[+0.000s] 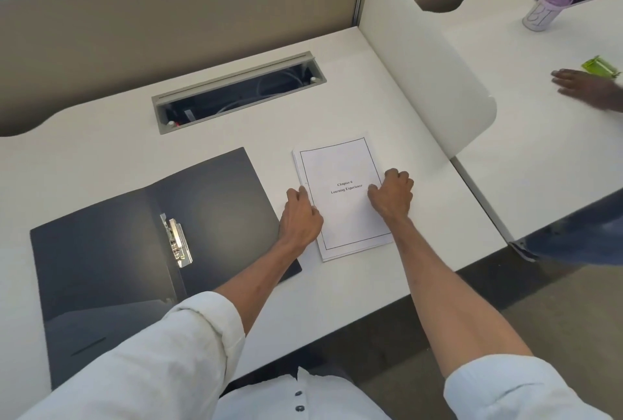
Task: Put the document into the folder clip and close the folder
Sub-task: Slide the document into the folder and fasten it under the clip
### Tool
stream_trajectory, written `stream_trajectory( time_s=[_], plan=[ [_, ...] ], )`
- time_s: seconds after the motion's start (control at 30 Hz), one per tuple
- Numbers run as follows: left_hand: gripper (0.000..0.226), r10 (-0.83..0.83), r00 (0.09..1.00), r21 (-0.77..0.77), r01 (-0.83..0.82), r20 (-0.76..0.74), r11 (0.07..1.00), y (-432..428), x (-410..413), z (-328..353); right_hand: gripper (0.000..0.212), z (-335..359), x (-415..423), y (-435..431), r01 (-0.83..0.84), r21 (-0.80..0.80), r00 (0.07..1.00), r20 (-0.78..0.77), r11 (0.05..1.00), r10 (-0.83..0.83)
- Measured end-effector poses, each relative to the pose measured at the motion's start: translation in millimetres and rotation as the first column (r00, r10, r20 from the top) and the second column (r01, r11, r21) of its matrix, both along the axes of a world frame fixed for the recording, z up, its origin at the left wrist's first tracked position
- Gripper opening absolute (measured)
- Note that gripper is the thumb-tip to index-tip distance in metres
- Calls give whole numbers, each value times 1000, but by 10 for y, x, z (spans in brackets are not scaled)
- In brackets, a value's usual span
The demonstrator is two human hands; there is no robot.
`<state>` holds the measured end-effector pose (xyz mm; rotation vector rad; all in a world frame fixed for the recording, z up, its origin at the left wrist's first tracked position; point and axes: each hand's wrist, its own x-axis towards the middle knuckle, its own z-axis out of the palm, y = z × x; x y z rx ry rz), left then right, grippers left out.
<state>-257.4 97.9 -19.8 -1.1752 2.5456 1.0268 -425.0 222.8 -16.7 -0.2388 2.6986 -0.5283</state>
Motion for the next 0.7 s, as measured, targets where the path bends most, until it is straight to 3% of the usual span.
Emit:
stream_trajectory(
  time_s=[0.17, 0.3, 0.47, 0.6, 0.7],
  plan=[
    [38, -25, 1000, -15, 25, 11, 1000, -16, -2, -20, 50, 1, -86, 37, 53, -79, 996, 76, 995, -47],
    [43, -52, 999, -11, 52, 14, 999, -40, 19, -19, 47, 0, -19, 26, 18, -76, 999, 29, 997, -16],
    [31, -88, 996, 31, 88, 17, 996, -136, 54, 44, 40, 41, 27, 30, 49, -205, 998, 42, 978, -41],
    [23, -87, 996, 86, 88, -12, 992, -237, 129, 80, 38, 110, 124, -15, 15, -202, 998, -55, 979, -27],
    [25, 11, 993, 128, 4, -121, 992, -341, 230, 44, 33, 174, 229, -90, -23, -239, 991, -131, 971, -9]
  ],
)
